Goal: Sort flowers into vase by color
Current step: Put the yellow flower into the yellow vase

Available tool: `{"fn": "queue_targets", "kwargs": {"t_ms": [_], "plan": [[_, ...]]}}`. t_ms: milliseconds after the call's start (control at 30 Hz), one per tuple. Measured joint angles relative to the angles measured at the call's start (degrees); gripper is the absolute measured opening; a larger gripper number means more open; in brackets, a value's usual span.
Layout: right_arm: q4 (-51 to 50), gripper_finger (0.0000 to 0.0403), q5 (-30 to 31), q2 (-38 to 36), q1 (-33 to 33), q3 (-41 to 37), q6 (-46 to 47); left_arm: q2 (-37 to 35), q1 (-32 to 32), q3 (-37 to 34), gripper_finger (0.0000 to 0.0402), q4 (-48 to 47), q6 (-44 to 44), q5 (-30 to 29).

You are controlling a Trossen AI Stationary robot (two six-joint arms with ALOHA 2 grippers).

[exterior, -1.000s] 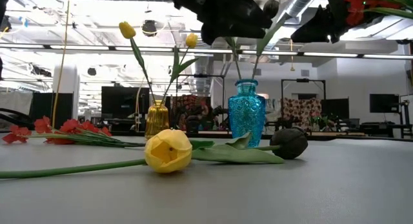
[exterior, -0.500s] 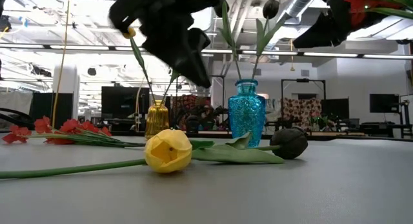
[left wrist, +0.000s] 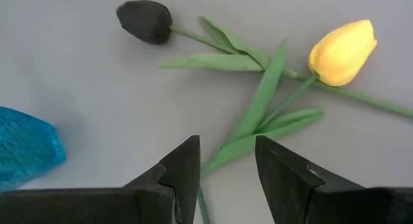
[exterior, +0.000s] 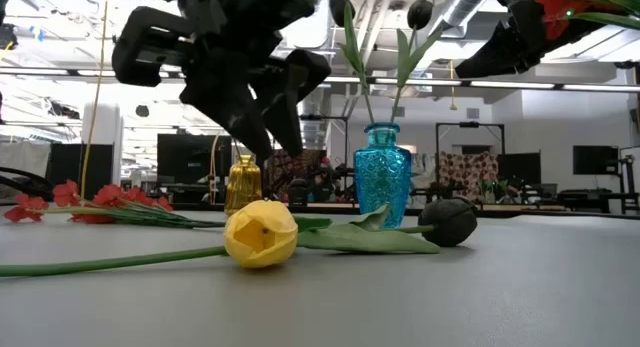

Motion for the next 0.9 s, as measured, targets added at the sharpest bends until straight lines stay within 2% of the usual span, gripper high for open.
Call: {"fn": "queue_targets", "kwargs": {"t_ms": [133,300,467,700,900], "plan": [[0.0,0.0166,0.0,0.0,0.0,0.0,0.0,0.0,0.1,0.0,0.0137,0.1,3.0,0.1],[0.0,0.0166,0.0,0.0,0.0,0.0,0.1,0.2,1.3,0.0,0.0137,1.1,2.6,3.4],[-0.1,0.0166,0.0,0.0,0.0,0.0,0.1,3.4,2.1,0.1,0.0137,3.6,2.6,4.9],[-0.6,0.0166,0.0,0.0,0.1,0.0,0.0,8.0,2.2,0.5,0.0137,-0.2,4.5,4.9],[-0.8,0.0166,0.0,0.0,0.0,0.0,0.0,10.1,2.3,0.7,0.0137,1.9,6.5,4.6]]}}
